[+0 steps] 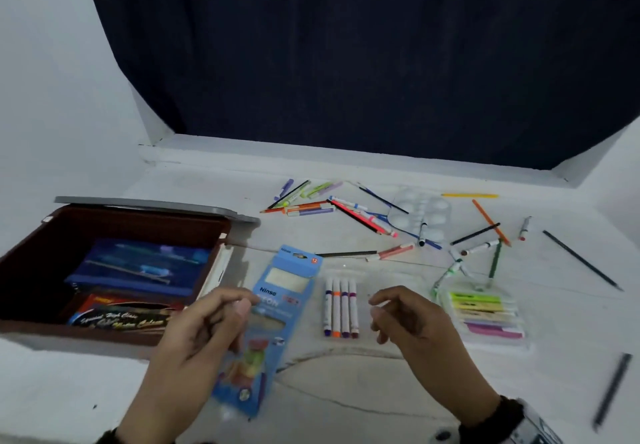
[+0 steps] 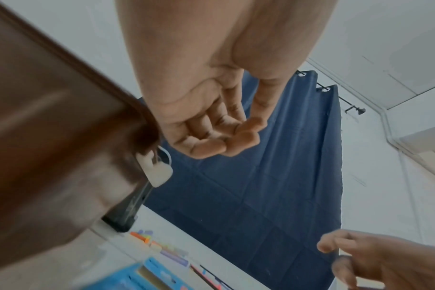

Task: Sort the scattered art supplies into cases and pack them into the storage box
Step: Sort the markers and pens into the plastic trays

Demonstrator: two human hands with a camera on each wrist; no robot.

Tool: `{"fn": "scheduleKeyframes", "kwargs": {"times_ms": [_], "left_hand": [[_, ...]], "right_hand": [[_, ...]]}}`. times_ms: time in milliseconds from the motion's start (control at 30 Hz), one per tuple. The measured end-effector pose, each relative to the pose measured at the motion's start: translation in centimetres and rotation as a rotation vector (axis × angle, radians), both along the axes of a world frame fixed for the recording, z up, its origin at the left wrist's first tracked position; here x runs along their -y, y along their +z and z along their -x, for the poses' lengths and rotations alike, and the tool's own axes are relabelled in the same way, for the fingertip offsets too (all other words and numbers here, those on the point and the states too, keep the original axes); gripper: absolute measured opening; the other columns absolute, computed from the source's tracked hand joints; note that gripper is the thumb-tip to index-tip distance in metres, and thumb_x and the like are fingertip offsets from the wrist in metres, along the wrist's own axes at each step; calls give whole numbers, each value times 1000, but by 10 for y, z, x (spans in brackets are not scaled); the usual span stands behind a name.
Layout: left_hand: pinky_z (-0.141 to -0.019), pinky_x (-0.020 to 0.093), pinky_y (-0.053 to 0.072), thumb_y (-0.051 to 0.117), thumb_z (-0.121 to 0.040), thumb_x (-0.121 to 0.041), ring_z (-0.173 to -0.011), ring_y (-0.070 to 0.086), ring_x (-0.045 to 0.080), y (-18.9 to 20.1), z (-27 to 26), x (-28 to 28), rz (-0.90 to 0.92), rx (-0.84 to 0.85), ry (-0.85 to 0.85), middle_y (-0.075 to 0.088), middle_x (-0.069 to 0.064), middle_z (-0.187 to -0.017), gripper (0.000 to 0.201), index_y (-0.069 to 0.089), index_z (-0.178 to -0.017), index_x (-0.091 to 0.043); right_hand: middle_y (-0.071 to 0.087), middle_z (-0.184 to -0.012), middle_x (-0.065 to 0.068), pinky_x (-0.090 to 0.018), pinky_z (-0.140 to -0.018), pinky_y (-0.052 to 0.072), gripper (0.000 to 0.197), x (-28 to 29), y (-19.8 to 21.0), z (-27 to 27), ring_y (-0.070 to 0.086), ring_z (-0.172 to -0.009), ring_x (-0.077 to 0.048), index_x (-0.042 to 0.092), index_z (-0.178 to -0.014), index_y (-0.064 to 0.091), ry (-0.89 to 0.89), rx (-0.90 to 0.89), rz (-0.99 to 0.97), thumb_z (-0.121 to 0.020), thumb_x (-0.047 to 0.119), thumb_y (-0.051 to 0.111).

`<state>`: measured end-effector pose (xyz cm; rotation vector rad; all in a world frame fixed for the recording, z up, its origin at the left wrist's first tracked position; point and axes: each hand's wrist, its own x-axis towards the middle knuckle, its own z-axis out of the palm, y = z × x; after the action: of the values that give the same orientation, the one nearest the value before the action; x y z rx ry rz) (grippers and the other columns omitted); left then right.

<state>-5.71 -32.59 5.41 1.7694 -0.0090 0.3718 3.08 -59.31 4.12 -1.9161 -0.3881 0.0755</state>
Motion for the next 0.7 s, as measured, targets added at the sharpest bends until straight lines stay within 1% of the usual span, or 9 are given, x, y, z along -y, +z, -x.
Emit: {"fn": "scheduleKeyframes", "kwargs": {"times_ms": [67,167,267,367,433,533,567,633,700], "left_hand": [[-58,16,46,56,-92,-18,-58,56,11,-1,-4,22,27,-10,0,57,6,-60,18,73,-91,-21],[-58,13,45,55,-92,-15,-63,56,5,1,-21,46,98,-5,46,61,-3,-65,16,70,-95,-10],[-58,16,47,56,-96,-16,-69,57,8,-4,-57,62,171,24,130,62,-2,-74,13,67,-100,-10],[-64,16,46,59,-100,-17,-78,60,9,-10,-106,69,142,26,140,65,3,-87,9,67,-100,-14],[-68,16,46,57,-100,-15,-85,61,11,-14,-146,62,99,20,178,67,2,-91,10,67,-97,-17],[-76,24,47,58,-98,-14,-90,63,14,-24,-209,43,-30,-22,265,68,-2,-95,14,65,-95,-25],[-75,25,45,58,-98,-15,-91,63,14,-28,-228,37,-98,-46,292,67,-1,-98,14,64,-97,-27],[-78,27,45,58,-95,-11,-97,61,18,-34,-261,24,-275,-107,354,62,4,-106,18,62,-105,-26],[-88,35,47,58,-91,-6,-104,58,28,-38,-288,13,-443,-212,379,56,10,-111,28,60,-115,-20]], "right_hand": [[69,-73,-3,-34,-67,55,12,15,-2,-7,67,-65,-20,25,-93,67,14,-21,17,-93,13,64],[68,-72,0,-26,-63,53,12,25,3,-23,67,-64,-17,29,-90,66,39,1,65,-92,17,67],[67,-72,1,-33,-66,56,13,20,4,-50,66,-64,-16,31,-85,65,9,45,90,-91,20,67],[68,-73,0,-40,-69,56,14,2,2,-82,66,-65,-18,29,-82,65,-29,12,15,-91,18,66],[68,-72,-2,-37,-67,56,12,-13,4,-103,65,-64,-18,24,-82,66,-29,2,-14,-91,15,65],[68,-71,0,-18,-59,48,9,-35,7,-142,60,-62,-8,19,-82,66,-34,21,24,-89,14,66],[68,-73,3,-16,-59,45,7,-43,8,-158,59,-62,-6,19,-83,66,-38,25,62,-89,15,66],[66,-75,6,-21,-64,45,1,-58,5,-193,58,-66,-7,18,-87,66,-31,2,135,-87,17,66],[65,-79,8,-25,-71,47,5,-73,0,-226,60,-74,-12,18,-92,66,1,-14,209,-87,18,64]]}}
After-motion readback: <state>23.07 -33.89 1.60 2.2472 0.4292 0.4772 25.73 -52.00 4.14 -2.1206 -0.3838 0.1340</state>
